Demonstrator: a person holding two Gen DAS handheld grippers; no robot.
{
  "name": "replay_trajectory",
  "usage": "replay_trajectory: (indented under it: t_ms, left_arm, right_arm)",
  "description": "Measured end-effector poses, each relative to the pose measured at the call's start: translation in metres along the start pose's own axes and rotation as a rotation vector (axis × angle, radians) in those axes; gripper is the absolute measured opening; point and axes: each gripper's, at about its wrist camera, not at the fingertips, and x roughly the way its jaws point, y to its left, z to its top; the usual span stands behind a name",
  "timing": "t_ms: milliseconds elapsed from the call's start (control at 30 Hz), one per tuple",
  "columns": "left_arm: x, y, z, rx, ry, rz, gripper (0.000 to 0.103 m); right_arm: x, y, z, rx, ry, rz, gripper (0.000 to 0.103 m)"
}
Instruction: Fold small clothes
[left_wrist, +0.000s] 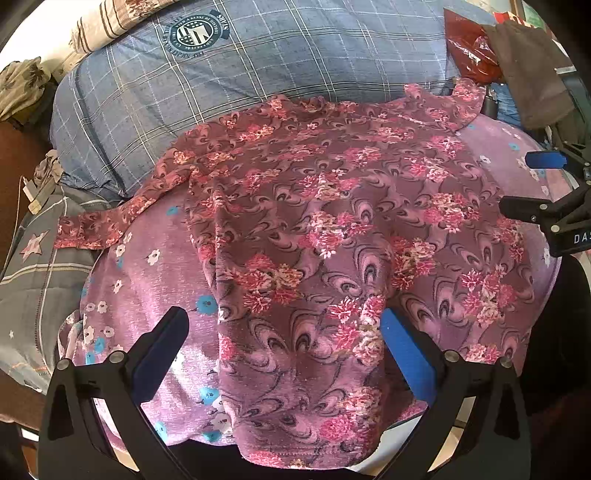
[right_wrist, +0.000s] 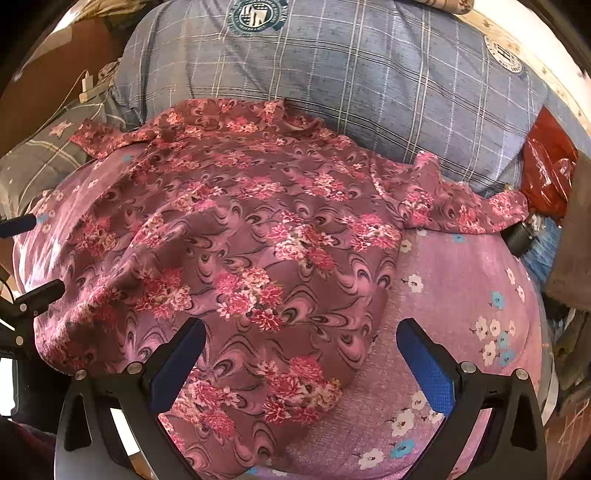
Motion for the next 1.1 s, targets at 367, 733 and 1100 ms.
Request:
replay_trajectory:
  t_ms: [367,733,1100]
  left_arm:
    - [-0.005,0.005,-0.001,-0.029,0.001,-0.001,0.103]
    - [-0.004,-0.001,0.001,-0.046,0.025,-0.035,0.103]
    - [0.003,0.001,0.005,-0.078,0.058,-0.066,0.103]
  right_arm:
    - [-0.016,-0.007,-0.009,0.035,-0.026,-0.007,0.103]
    - [-0.027,-0.025,-0.023,0.102,-0.044,-0.010,0.103]
    - [-0.021,-0.034,-0.028,0.146,-0.033,0.004,0.103]
